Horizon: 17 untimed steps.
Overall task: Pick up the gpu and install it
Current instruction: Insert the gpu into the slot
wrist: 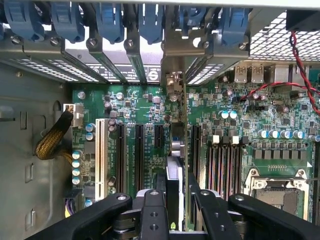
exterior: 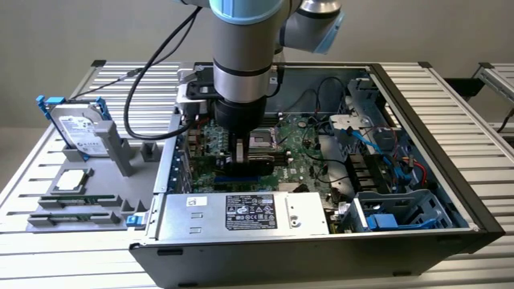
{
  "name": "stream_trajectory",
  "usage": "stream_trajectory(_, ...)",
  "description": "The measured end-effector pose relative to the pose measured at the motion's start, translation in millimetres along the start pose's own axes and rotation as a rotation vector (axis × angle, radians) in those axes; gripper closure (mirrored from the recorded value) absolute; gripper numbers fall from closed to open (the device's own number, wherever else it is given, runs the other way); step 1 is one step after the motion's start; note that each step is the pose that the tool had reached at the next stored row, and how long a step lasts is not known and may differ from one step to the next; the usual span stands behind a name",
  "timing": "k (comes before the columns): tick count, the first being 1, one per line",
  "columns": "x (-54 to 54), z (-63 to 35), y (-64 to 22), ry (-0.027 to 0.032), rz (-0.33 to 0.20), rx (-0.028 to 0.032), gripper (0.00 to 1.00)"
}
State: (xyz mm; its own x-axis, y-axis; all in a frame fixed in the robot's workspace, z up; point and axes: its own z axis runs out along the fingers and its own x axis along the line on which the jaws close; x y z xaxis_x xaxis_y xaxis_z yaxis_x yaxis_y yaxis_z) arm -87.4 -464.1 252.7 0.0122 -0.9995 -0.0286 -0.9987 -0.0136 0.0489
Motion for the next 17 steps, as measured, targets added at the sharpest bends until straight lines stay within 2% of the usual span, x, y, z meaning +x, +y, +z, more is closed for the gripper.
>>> stream_trajectory(11, -1.7, -0.1, -2.0, 0.0006, -0.003, -0.0015, 0.73)
stream_trajectory(14, -2.4, -0.1, -2.0, 0.0048, -0.002, -0.0048, 0.73)
stream_trajectory(17, -3.1, 0.0, -2.0, 0.0123, -0.002, -0.0083, 0.73)
